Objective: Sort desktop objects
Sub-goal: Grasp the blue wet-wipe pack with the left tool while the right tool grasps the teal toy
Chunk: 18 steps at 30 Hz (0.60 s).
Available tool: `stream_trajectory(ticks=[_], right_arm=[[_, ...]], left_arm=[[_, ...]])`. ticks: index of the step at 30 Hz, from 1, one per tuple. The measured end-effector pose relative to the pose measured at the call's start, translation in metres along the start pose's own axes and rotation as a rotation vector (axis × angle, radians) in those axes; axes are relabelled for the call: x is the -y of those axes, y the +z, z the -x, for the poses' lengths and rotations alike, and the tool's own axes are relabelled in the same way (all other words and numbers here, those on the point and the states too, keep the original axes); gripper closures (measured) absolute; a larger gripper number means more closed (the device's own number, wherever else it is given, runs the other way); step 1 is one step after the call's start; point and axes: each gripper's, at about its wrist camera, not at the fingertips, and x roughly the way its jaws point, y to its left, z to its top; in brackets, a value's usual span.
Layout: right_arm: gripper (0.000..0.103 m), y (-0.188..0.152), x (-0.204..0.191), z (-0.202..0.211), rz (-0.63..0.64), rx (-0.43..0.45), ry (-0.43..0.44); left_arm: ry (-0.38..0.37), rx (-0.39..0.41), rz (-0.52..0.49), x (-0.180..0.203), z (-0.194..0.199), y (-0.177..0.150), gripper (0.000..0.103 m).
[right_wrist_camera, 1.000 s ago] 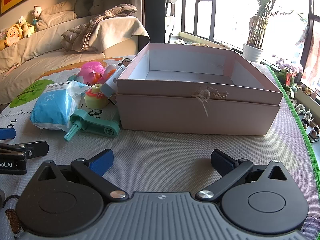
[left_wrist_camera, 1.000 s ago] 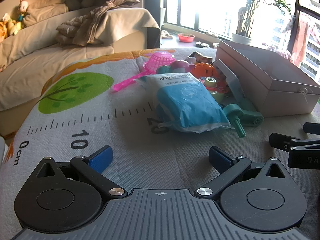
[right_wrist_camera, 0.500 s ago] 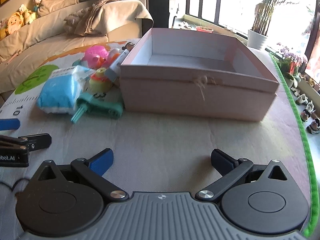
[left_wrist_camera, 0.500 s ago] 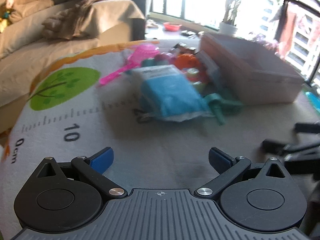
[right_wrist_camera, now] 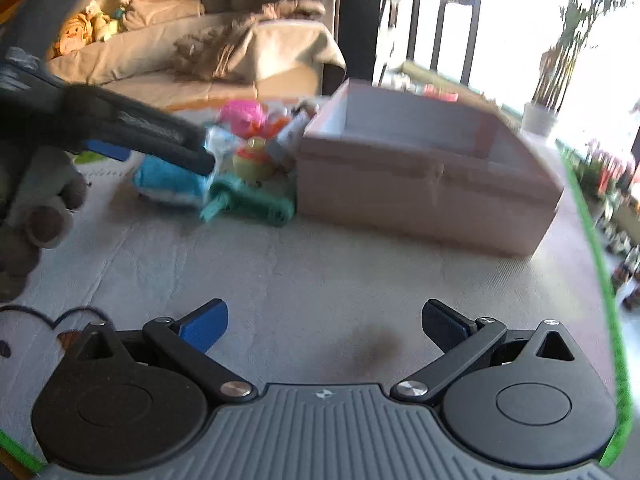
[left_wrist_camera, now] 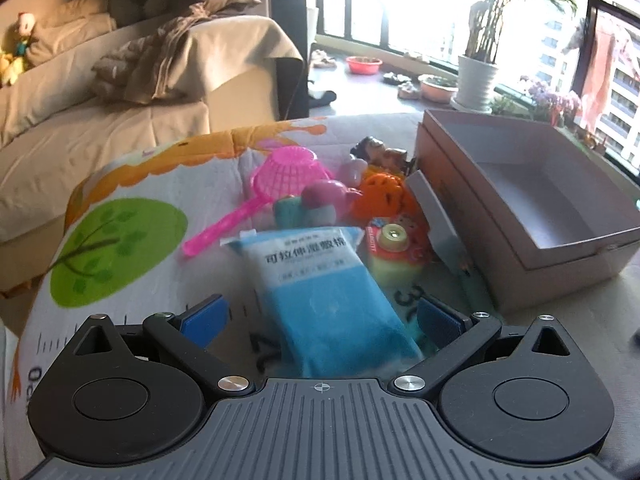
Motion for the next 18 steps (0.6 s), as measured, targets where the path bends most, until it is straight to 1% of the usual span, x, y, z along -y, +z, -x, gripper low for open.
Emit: stream_trajectory(ticks=[2,5,7,8,10,13,14,16,18], right_arm=[[0.0,0.012,0.012,-0.001,-0.03,0.061,-0.061],[0.0,0.037,0.047,-0.005,-0.141,0.151,-0.203],[0.0,0.052,0.077,-0.012,-0.251,0.184,-0.232],[0.0,0.059,0.09,-0.02,-0.296,0.18,-0.227],[0.0,0.071,0.11,-0.041,-0.348,0.135,-0.194],[0.0,0.082,0.12,-0.076,-0.395,0.04,-0.122],[0.0,0.084,0.118,-0.081,-0.4,0.037,-0.134],[0.0,0.093,0.107,-0.093,-0.358,0.043,-0.151],[0.0,0.098,0.097,-0.1,-0.323,0.05,-0.098]], left_arm=[[0.01,-0.006,-0.009,-0.003,-0.004,0.001,0.0],[0.009,-0.004,-0.011,-0.01,-0.004,-0.002,0.0],[0.006,-0.001,-0.011,-0.016,-0.004,-0.004,0.0],[0.007,-0.002,-0.013,-0.018,-0.005,-0.005,0.0],[0.007,-0.007,-0.015,-0.021,-0.008,-0.005,0.0],[-0.003,-0.015,-0.008,-0.026,-0.008,-0.005,0.005],[-0.003,-0.016,-0.004,-0.028,-0.008,-0.005,0.009],[-0.005,-0.015,0.004,-0.032,-0.006,-0.005,0.011],[-0.004,-0.01,0.002,-0.034,-0.006,-0.005,0.013]])
